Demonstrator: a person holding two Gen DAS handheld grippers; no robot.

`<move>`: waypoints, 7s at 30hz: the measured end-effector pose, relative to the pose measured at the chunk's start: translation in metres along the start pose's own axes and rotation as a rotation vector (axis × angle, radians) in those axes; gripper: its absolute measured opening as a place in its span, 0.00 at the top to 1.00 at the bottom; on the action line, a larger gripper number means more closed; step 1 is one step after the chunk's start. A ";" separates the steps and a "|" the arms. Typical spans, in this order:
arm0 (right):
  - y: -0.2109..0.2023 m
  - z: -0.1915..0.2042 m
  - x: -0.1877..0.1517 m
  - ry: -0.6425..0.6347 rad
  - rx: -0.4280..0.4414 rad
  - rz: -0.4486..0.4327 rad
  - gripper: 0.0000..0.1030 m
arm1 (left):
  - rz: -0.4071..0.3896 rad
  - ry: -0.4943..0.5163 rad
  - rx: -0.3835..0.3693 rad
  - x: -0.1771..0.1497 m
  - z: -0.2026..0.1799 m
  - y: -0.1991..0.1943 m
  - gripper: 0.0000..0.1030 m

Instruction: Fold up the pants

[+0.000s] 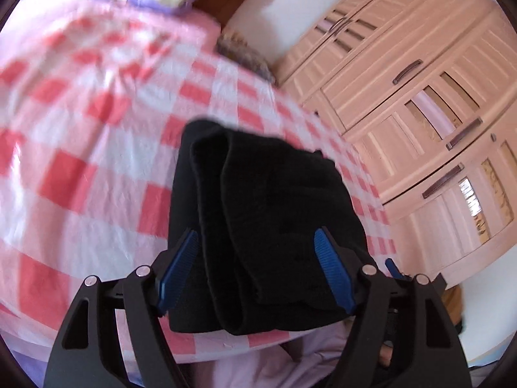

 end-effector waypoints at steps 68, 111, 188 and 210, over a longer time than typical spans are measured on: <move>-0.015 -0.016 0.014 0.105 0.695 0.034 0.04 | 0.080 0.036 0.108 -0.010 0.034 0.020 0.92; 0.118 0.015 0.107 0.028 0.812 0.211 0.04 | 0.039 0.128 0.050 -0.006 -0.011 0.074 0.98; 0.003 0.134 0.088 -0.201 1.153 0.192 0.04 | 0.221 0.393 0.493 0.086 -0.057 0.180 0.01; 0.006 0.035 0.097 0.053 0.968 0.111 0.04 | 0.128 0.417 0.577 0.085 -0.065 0.164 0.02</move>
Point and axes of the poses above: each gripper's, at about its wrist camera, not at the fingertips, and y roughly the way its jaws point, z to its left, x to its top, the point moved 2 cm from there along y, roughly the way its jaws point, and after that the axes turned 5 degrees about x, right-handed, at the moved point
